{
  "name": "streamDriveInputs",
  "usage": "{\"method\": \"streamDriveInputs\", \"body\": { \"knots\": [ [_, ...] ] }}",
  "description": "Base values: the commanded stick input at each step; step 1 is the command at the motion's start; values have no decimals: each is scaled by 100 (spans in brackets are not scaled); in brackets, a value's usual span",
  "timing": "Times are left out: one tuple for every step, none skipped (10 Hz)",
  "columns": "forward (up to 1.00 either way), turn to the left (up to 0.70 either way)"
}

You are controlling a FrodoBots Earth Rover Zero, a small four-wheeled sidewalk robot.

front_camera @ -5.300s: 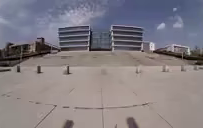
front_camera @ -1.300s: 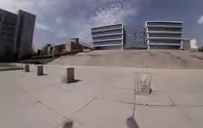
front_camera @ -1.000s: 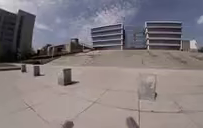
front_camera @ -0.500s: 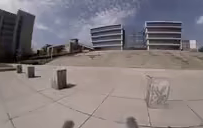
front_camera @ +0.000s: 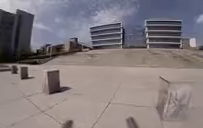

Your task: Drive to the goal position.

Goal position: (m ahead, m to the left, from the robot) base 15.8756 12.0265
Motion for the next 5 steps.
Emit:
{"method": "streamDriveInputs", "body": {
  "knots": [
    [70,0],
    [70,0],
    [70,0],
    [70,0],
    [70,0]
  ]
}}
